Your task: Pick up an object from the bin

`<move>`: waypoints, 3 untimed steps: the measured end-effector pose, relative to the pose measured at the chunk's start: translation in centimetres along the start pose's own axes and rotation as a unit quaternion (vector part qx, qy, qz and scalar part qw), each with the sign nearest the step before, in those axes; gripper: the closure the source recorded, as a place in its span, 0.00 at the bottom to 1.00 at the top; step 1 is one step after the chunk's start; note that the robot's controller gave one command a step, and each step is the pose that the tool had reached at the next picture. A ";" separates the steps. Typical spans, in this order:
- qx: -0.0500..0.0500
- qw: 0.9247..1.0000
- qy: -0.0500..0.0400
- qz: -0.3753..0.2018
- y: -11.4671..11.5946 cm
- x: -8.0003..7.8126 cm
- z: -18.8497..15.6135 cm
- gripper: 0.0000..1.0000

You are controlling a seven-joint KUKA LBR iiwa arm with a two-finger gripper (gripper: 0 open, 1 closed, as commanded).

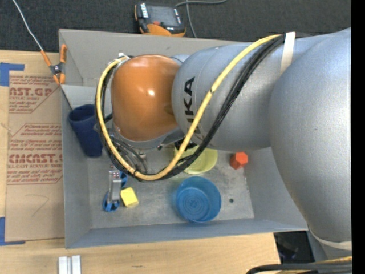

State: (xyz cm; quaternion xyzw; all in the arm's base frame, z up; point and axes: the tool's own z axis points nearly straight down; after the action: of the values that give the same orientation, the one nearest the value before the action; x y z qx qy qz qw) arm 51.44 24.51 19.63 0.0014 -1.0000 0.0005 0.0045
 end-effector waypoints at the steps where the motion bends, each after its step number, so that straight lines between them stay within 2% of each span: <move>1: 0.001 0.999 0.004 0.045 -4.7 0.0 13.1 0.00; 2: -0.001 0.999 0.001 0.044 -4.6 -0.2 12.7 1.00; 3: 0.000 0.994 0.002 -0.108 -11.6 -0.5 12.7 1.00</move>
Offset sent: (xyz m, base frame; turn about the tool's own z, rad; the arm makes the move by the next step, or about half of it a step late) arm 0.0006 -0.0464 -0.1247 0.0883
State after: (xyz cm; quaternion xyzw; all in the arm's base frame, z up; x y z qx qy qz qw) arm 51.89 12.87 6.97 0.1094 -0.9940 0.0000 0.0065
